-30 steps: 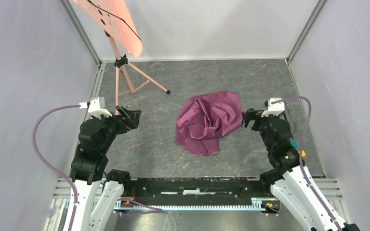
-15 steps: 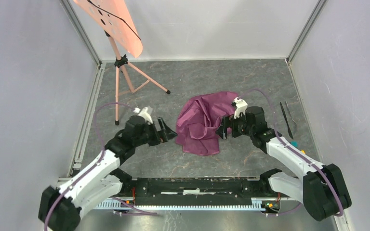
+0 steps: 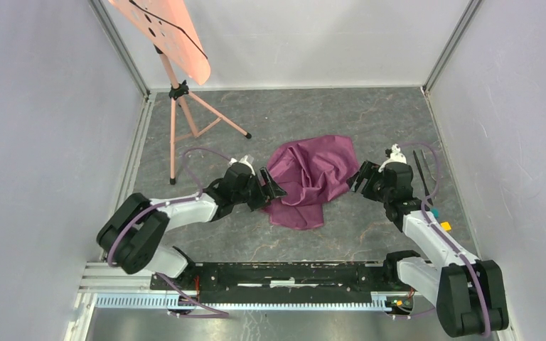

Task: Fold the napkin into a case and place the utensils inside
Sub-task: Pick up the crumpled napkin from the center of the board.

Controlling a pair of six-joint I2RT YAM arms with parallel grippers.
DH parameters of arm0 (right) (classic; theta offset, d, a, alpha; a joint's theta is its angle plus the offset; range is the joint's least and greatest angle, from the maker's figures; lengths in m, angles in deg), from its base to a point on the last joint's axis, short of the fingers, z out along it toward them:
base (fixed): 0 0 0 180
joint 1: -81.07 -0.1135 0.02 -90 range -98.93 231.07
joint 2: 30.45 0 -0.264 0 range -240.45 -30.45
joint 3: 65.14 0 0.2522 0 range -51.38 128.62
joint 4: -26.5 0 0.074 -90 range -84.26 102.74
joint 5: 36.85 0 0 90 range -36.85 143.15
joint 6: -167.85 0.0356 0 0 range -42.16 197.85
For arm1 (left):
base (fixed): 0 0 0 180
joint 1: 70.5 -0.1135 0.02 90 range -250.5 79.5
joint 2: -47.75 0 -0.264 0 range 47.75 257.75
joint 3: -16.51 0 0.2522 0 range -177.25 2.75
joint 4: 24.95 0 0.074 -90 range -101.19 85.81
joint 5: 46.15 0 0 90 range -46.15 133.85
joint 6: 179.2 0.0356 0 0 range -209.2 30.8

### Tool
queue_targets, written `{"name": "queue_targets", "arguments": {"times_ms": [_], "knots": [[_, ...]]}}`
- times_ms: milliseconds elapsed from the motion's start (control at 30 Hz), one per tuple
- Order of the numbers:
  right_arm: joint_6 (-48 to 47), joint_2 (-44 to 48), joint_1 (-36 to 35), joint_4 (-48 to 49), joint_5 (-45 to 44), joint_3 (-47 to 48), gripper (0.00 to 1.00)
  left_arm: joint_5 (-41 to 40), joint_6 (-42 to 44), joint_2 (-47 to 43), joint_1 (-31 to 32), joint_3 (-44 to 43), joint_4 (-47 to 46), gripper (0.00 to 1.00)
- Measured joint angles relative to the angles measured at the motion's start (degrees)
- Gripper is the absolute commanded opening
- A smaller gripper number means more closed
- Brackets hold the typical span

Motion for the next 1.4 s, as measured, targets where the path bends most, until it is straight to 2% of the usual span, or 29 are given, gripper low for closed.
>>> {"name": "queue_targets", "arguments": {"times_ms": [133,333,467,533,600,700,767,833,933,1033,1100,1133,1200,1400], "knots": [[1.9,-2.3,0.7,0.8,1.5,-0.7,0.74,0.0,-2.1,6.2,0.0,-3.6,-3.3,0.73],[4.9,-7.0,0.8,5.8,4.5,-3.1,0.59,-0.5,-4.5,11.6,0.5,-5.6,-7.5,0.71],[7.0,-12.2,0.7,9.2,6.6,-3.7,0.55,-0.5,-5.1,13.9,0.9,-6.2,-8.5,0.6],[7.8,-14.3,0.2,12.2,7.4,-3.7,0.52,-0.5,-5.2,15.0,0.9,-6.5,-8.9,0.52],[8.0,-16.0,-0.5,14.1,7.3,-3.3,0.3,-0.6,-5.2,15.7,0.9,-7.0,-9.0,0.41],[7.9,-18.8,-1.7,16.0,7.0,-2.7,0.01,-0.6,-5.0,16.2,0.9,-8.7,-8.0,0.16],[7.7,-20.8,-2.3,16.3,6.9,-1.9,0.0,-1.1,-4.1,16.1,0.9,-10.2,-7.3,0.05],[6.6,-21.7,-2.9,15.0,6.9,0.2,0.0,-2.1,-2.7,14.8,0.9,-11.1,-5.8,0.03],[2.9,-20.1,-3.8,11.6,6.7,4.4,0.0,-4.8,0.3,7.9,0.9,-11.2,-0.2,0.02],[-1.4,-12.7,-5.2,7.9,6.4,7.2,0.0,-8.0,4.3,-4.6,0.9,-11.2,5.6,0.02],[-4.3,-4.3,-6.4,5.8,7.0,8.1,0.0,-9.3,7.1,-13.5,0.9,-11.7,8.7,0.02],[-6.3,2.8,-7.0,4.9,8.5,8.7,0.0,-9.6,8.4,-18.1,0.9,-12.3,10.7,0.02],[-7.5,8.4,-7.5,4.8,11.1,9.4,0.0,-9.6,10.7,-27.2,0.9,-14.3,15.0,0.02],[-6.4,30.5,-9.5,7.4,23.7,9.9,0.0,-4.5,12.7,-45.2,1.3,-20.1,25.3,0.02]]}}
